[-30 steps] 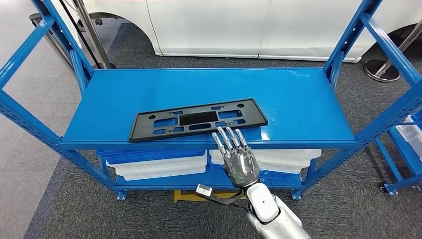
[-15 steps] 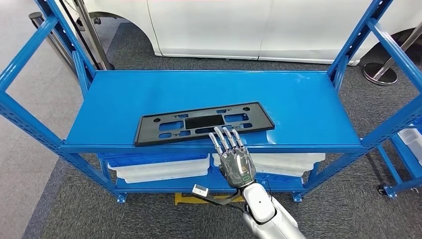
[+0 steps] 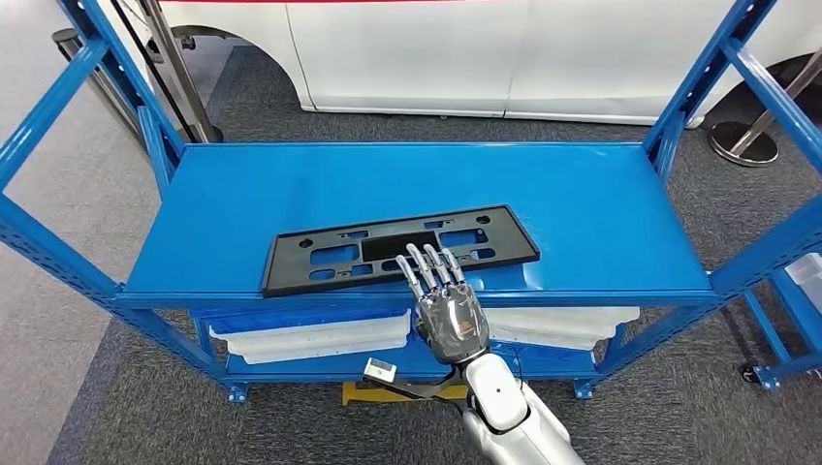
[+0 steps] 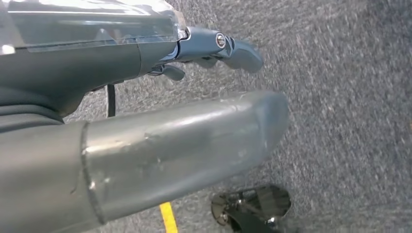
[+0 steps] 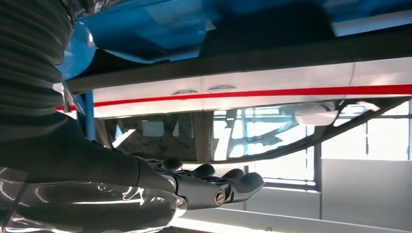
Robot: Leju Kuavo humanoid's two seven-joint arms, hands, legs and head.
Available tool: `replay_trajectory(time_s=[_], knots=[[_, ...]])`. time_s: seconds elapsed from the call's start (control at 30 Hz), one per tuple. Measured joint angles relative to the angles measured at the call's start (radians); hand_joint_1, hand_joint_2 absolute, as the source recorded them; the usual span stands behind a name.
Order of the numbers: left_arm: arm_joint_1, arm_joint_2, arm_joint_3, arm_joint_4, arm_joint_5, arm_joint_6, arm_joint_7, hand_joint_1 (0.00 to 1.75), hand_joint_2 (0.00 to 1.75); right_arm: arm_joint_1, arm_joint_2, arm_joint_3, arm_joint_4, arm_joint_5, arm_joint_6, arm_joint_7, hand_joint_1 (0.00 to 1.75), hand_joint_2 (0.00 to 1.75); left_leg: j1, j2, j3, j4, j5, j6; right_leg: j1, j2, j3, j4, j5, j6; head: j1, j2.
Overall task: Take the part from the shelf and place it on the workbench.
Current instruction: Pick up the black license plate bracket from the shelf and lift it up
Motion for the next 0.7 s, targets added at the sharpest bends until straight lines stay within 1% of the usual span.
replay_trajectory(time_s=[0.03,0.07,0.1,0.13,0.17,0.2,0.23,0.27,0.3,0.33,0.37,0.4,0.43,0.5,0.53,0.57,0.6,0.63,0.67,0.7], knots=[[0.0,0.0,0.0,0.0,0.0,0.0,0.0,0.0,0.0,0.0,0.002,-0.001,0.0,0.0,0.0,0.0,0.0,1.75,0.0,0.001,0.0,0.006,-0.006,-0.005,-0.004,0.001,0.008,-0.009,0.001,-0.003,0.0,0.0],[0.0,0.001,0.0,0.0,0.0,0.0,0.0,0.0,0.0,0.0,0.006,-0.001,-0.001,0.0,0.0,0.0,0.0,1.75,0.001,0.002,-0.008,0.028,-0.019,-0.01,-0.008,0.0,0.017,-0.019,0.002,-0.006,0.0,0.0],[0.0,0.001,0.0,0.0,-0.001,0.0,0.0,0.0,0.0,-0.001,0.009,-0.001,-0.001,0.0,-0.001,0.0,0.0,1.75,0.003,0.002,-0.026,0.069,-0.04,-0.015,-0.012,-0.001,0.027,-0.027,0.002,-0.009,-0.001,0.0],[0.0,0.001,0.0,0.0,-0.001,0.0,0.0,0.0,0.0,-0.001,0.011,-0.001,-0.001,0.0,-0.001,0.0,0.0,1.75,0.006,0.002,-0.058,0.132,-0.066,-0.02,-0.011,-0.002,0.033,-0.03,-0.001,-0.011,-0.001,0.0],[0.0,0.002,0.0,0.0,-0.001,0.0,0.0,0.0,0.0,-0.001,0.013,-0.001,-0.001,0.0,-0.001,-0.001,0.0,1.75,0.009,0.002,-0.097,0.201,-0.091,-0.025,-0.011,-0.002,0.038,-0.03,-0.004,-0.012,-0.001,0.0],[0.002,0.003,0.001,0.0,-0.001,0.0,0.0,0.0,0.0,0.0,0.014,-0.001,-0.001,0.0,-0.001,-0.001,0.0,1.75,0.012,0.002,-0.131,0.254,-0.102,-0.029,-0.012,-0.002,0.042,-0.029,-0.009,-0.012,-0.001,0.0],[0.003,0.004,0.001,0.0,-0.001,0.0,0.0,0.0,0.0,0.001,0.014,-0.001,-0.001,0.0,-0.001,-0.001,0.0,1.75,0.015,0.002,-0.151,0.276,-0.093,-0.033,-0.013,-0.002,0.047,-0.028,-0.014,-0.01,-0.001,0.0],[0.004,0.004,0.001,0.0,-0.001,0.0,0.0,0.0,0.0,0.002,0.014,-0.001,-0.001,0.0,-0.001,-0.001,0.0,1.75,0.018,0.002,-0.148,0.252,-0.062,-0.036,-0.015,-0.001,0.053,-0.027,-0.02,-0.007,-0.001,0.0],[0.004,0.005,0.001,0.0,-0.001,0.0,0.0,0.0,0.0,0.003,0.015,-0.001,-0.001,0.0,-0.001,-0.001,0.0,1.75,0.021,0.003,-0.127,0.192,-0.017,-0.039,-0.017,0.0,0.06,-0.024,-0.027,-0.003,-0.001,0.0],[0.004,0.005,0.001,0.0,-0.001,0.0,0.0,0.0,0.0,0.003,0.016,-0.001,-0.001,0.0,-0.001,-0.001,0.0,1.75,0.022,0.003,-0.097,0.123,0.02,-0.04,-0.017,0.001,0.066,-0.021,-0.035,0.003,-0.001,0.0],[0.003,0.005,0.001,0.0,-0.001,0.0,0.0,0.0,0.0,0.002,0.016,-0.001,-0.001,0.0,-0.001,-0.001,0.0,1.75,0.022,0.002,-0.071,0.063,0.042,-0.038,-0.017,0.002,0.069,-0.016,-0.042,0.01,-0.002,0.0],[0.003,0.005,0.001,0.0,-0.001,0.0,0.0,0.0,0.0,0.001,0.017,-0.002,-0.001,0.0,-0.001,-0.001,0.0,1.75,0.02,0.001,-0.054,0.026,0.051,-0.034,-0.015,0.003,0.07,-0.012,-0.048,0.016,-0.002,0.0],[0.002,0.005,0.002,0.0,-0.001,0.0,0.0,0.0,0.0,0.001,0.018,-0.002,-0.001,0.0,-0.001,-0.001,0.0,1.75,0.018,0.0,-0.048,0.014,0.046,-0.028,-0.013,0.004,0.07,-0.011,-0.052,0.022,-0.002,0.0],[0.002,0.005,0.003,0.0,-0.001,0.0,0.0,0.0,0.0,0.0,0.019,-0.002,-0.001,0.0,-0.001,-0.002,0.0,1.75,0.016,-0.001,-0.046,0.008,0.043,-0.012,-0.014,0.004,0.071,-0.011,-0.057,0.032,-0.003,0.0],[0.003,0.005,0.004,0.0,-0.001,0.0,0.0,0.0,0.0,0.0,0.02,-0.002,-0.002,0.0,-0.001,-0.002,0.0,1.75,0.017,-0.001,-0.043,0.005,0.042,-0.005,-0.016,0.003,0.068,-0.002,-0.065,0.037,-0.002,0.0],[0.003,0.005,0.004,0.0,-0.001,0.0,0.0,0.0,0.0,-0.001,0.02,-0.003,-0.002,0.0,-0.002,-0.002,0.0,1.75,0.018,0.0,-0.04,0.002,0.041,0.002,-0.017,0.003,0.055,0.026,-0.082,0.041,-0.002,0.0],[0.002,0.005,0.004,0.0,-0.001,0.0,0.0,0.0,0.0,-0.002,0.02,-0.004,-0.002,0.0,-0.002,-0.002,0.0,1.75,0.018,0.0,-0.037,0.0,0.04,0.008,-0.018,0.003,0.029,0.076,-0.105,0.043,-0.002,0.0],[0.002,0.005,0.004,0.0,-0.001,0.0,0.0,0.0,0.0,-0.001,0.02,-0.004,-0.002,0.0,-0.002,-0.002,0.0,1.75,0.017,0.001,-0.036,0.0,0.037,0.013,-0.019,0.002,-0.009,0.143,-0.132,0.045,-0.002,0.0],[0.002,0.005,0.005,0.0,-0.001,0.0,0.0,0.0,0.0,0.0,0.02,-0.005,-0.002,0.0,-0.002,-0.002,0.0,1.75,0.015,0.001,-0.034,0.0,0.033,0.016,-0.019,0.002,-0.051,0.212,-0.154,0.045,-0.002,0.0],[0.002,0.005,0.005,0.0,-0.001,0.0,0.0,0.0,0.0,0.003,0.019,-0.006,-0.002,0.0,-0.002,-0.002,0.0,1.75,0.012,0.001,-0.03,0.0,0.03,0.018,-0.019,0.002,-0.085,0.259,-0.159,0.045,-0.002,0.0]])
